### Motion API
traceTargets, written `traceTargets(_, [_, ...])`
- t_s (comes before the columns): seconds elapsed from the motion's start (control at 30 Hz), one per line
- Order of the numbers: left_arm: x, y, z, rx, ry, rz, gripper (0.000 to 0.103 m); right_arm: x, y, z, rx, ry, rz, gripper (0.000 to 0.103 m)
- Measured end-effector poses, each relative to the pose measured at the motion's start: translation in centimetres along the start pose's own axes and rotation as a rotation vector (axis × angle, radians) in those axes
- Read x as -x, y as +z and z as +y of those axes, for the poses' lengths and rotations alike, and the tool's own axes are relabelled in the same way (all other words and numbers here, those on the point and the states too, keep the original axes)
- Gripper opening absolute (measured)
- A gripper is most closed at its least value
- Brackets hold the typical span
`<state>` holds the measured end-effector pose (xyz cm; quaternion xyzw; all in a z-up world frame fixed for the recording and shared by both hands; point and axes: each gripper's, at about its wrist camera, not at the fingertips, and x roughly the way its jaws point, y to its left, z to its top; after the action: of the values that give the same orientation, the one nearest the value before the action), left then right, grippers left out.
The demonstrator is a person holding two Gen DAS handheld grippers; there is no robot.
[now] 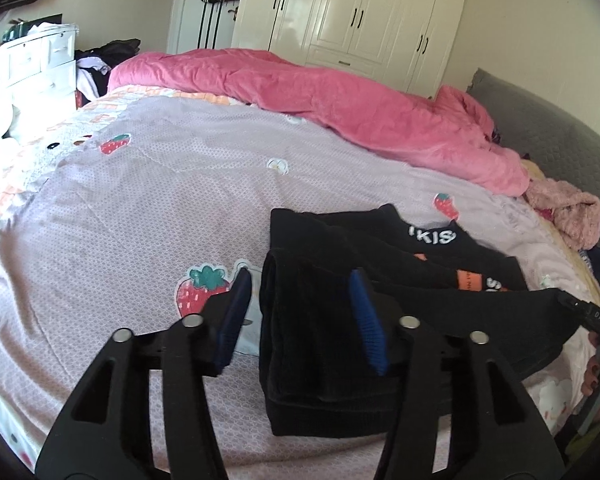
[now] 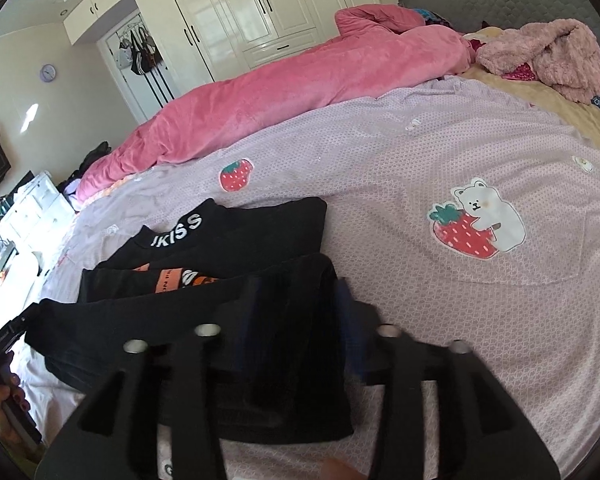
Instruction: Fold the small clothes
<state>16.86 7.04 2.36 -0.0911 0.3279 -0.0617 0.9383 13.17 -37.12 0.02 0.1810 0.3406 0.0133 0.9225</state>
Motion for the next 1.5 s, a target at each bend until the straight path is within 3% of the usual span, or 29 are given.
traceTargets(0.13, [2.2, -0.8, -0.6, -0.011, -0.036, -0.024, 0.061, 2.2, -1.2, 0.4, 0.013, 0.027, -0.03, 0.053])
traceTargets(0.2, [2.9, -1.6, -0.7, -0.017, -0.047, -0.016, 0.061, 3.2, -2.1, 0.5, 0.009, 0.047, -0.038, 0.058])
traceTargets(0.4, [1.7, -4.1, -0.2, 0.021, -0.081, 0.076, 0.061, 3.6, -4.0, 0.9, 0.001, 0.104, 0.01, 0.058])
traceTargets(0.57, [1.2, -3.8, -0.3, 0.02, -0.074, 0.064, 0.06, 2.4, -4.3, 1.3, 0.012, 0.081, 0.032, 0.057])
traceTargets(0.67, [0.4, -3.5, -0.3, 0.036, -0.08, 0.073, 0.041, 1.6, -4.3, 1.5, 0.021, 0.065, 0.037, 0.044])
traceTargets(0.73, [-0.3, -3.3, -0.4, 0.037, -0.071, 0.075, 0.014, 1.1, -4.1, 1.6, 0.03, 0.058, 0.038, 0.03])
traceTargets(0.8, [-0.7, -3.1, -0.3, 0.045, -0.07, 0.072, 0.003, 0.5, -3.7, 1.7, 0.04, 0.058, 0.04, 0.006])
traceTargets(1.17, [-1.9, 1.7, 0.8, 0.12, -0.153, 0.029, 0.002, 0.2, 3.0, 2.2, 0.005, 0.099, -0.096, 0.006])
traceTargets(1.33, [-4.5, 3.8, 1.4, 0.146, -0.142, 0.033, 0.002, -2.2, 5.8, 1.9, -0.038, 0.102, -0.107, 0.006])
traceTargets(1.5, [-7.0, 4.5, 1.6, 0.144, -0.129, 0.048, 0.002, -5.8, 6.4, 1.7, -0.046, 0.051, -0.071, 0.006])
